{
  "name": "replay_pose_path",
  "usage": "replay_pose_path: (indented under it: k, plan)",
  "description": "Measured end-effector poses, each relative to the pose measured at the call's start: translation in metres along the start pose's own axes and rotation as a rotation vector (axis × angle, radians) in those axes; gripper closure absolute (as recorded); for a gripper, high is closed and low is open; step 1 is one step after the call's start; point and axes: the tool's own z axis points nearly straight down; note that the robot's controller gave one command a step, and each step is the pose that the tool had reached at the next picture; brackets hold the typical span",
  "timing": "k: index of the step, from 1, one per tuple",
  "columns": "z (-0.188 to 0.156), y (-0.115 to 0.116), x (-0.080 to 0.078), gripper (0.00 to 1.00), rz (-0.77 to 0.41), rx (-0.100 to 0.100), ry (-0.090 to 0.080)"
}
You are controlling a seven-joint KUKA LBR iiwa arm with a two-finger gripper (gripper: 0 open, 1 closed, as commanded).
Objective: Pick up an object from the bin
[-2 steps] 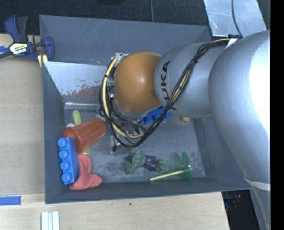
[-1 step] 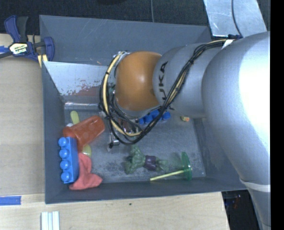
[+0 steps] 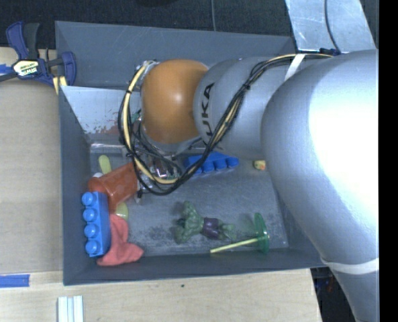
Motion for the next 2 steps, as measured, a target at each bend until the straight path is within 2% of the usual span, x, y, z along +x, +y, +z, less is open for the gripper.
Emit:
replay_pose_path:
  k: [1, 2]
  plan:
    - [-0.0094, 0.0028, -0.0036, 1.0, 0.279, 0.003, 0.002]
    - [-0.0091, 0.0032, -0.0036, 1.0, 0.278, 0.003, 0.003]
